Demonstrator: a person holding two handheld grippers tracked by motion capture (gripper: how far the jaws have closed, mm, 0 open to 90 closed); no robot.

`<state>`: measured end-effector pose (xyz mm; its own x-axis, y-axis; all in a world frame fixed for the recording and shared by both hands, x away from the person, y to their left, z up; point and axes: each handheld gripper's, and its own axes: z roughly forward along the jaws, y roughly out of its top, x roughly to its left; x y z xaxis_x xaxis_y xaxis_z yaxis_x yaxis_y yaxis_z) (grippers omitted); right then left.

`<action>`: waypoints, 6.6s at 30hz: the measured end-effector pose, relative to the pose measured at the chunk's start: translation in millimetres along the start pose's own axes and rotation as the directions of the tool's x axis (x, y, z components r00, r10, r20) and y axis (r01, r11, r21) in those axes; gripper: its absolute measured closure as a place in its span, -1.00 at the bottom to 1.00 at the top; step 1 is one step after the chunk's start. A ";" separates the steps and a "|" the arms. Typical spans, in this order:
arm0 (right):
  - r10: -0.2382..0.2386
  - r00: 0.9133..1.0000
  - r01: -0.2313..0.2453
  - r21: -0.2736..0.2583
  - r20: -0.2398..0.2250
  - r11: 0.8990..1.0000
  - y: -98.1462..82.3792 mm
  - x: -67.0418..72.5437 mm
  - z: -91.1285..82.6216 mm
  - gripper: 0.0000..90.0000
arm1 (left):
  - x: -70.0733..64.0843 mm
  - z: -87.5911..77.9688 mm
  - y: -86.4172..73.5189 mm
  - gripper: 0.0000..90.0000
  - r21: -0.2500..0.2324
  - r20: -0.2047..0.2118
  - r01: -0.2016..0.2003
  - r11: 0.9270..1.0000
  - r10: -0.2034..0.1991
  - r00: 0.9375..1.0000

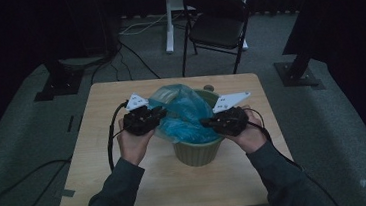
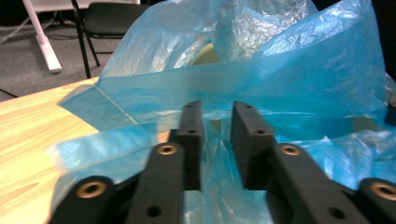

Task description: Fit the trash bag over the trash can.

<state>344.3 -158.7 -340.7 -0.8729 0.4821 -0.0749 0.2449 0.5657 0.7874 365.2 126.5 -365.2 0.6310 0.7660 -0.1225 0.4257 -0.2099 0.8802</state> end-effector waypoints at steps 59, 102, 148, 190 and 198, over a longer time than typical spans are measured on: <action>0.002 1.000 -0.001 -0.039 0.028 0.999 -3.2 4.6 -13.9 0.69 | -33.1 -29.1 -38.0 0.72 0.013 0.039 0.003 1.000 -0.003 0.999; -0.115 0.980 0.124 0.045 -0.163 0.991 13.0 42.5 18.9 0.98 | -15.2 -23.6 -28.6 0.52 -0.018 0.051 0.079 0.997 -0.078 0.996; -0.033 0.998 0.036 0.067 -0.048 0.997 -54.9 24.2 -37.6 1.00 | -4.5 -17.6 -41.8 1.00 0.009 -0.031 0.070 0.998 -0.070 0.997; 0.283 0.952 -0.291 0.059 0.115 0.955 -74.8 -81.5 -3.2 0.90 | 14.6 16.7 -40.5 1.00 -0.007 -0.037 0.125 0.992 -0.126 0.991; 0.282 0.955 -0.287 0.053 0.090 0.956 -76.5 -84.5 1.2 0.70 | 25.2 16.4 -42.7 0.99 -0.024 -0.051 0.144 0.989 -0.145 0.988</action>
<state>399.9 -242.0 -395.4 -0.7266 0.6804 0.0955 0.5073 0.4376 0.7424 373.6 144.8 -413.4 0.5289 0.8183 -0.2250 0.4959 -0.0829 0.8644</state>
